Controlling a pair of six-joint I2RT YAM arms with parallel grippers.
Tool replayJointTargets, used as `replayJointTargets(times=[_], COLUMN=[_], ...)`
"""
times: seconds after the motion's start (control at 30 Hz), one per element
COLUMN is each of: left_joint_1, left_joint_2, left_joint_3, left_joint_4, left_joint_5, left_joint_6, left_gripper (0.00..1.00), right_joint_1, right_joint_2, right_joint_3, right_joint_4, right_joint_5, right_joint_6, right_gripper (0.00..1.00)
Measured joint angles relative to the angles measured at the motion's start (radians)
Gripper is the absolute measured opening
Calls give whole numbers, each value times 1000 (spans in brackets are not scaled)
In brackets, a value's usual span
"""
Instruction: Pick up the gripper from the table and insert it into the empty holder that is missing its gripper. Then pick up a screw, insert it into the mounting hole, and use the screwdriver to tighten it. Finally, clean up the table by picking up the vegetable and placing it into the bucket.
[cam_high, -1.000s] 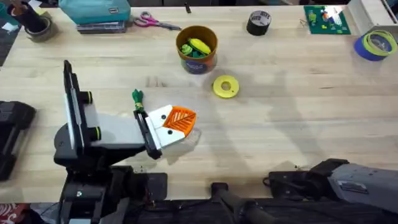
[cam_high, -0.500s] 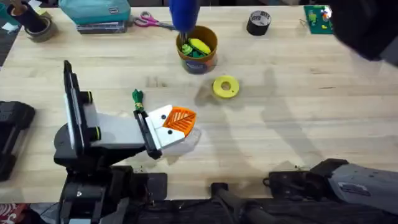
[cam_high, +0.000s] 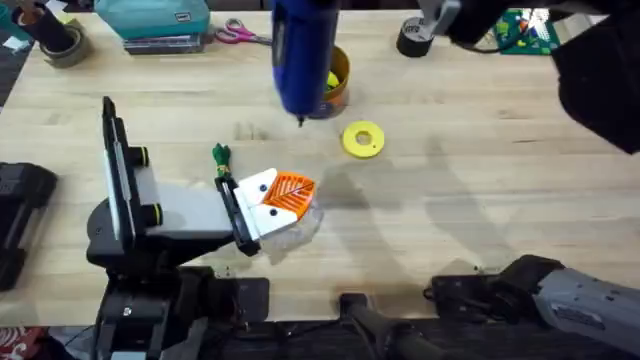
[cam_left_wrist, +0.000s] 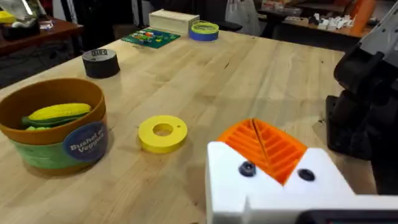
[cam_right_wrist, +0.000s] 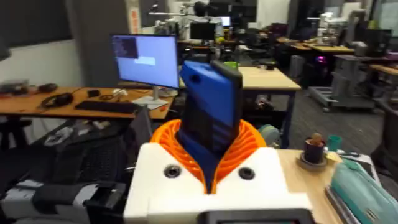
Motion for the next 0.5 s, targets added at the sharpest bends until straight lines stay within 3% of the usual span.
replayJointTargets(times=[0.5], left_joint_1=[0], left_joint_2=[0], left_joint_3=[0], left_joint_4=[0], left_joint_5=[0], left_joint_6=[0], left_gripper=[4], right_joint_1=[69], right_joint_2=[0], right_joint_3=[0], right_joint_4=[0], right_joint_5=[-25], right_joint_6=[-61], right_gripper=[25])
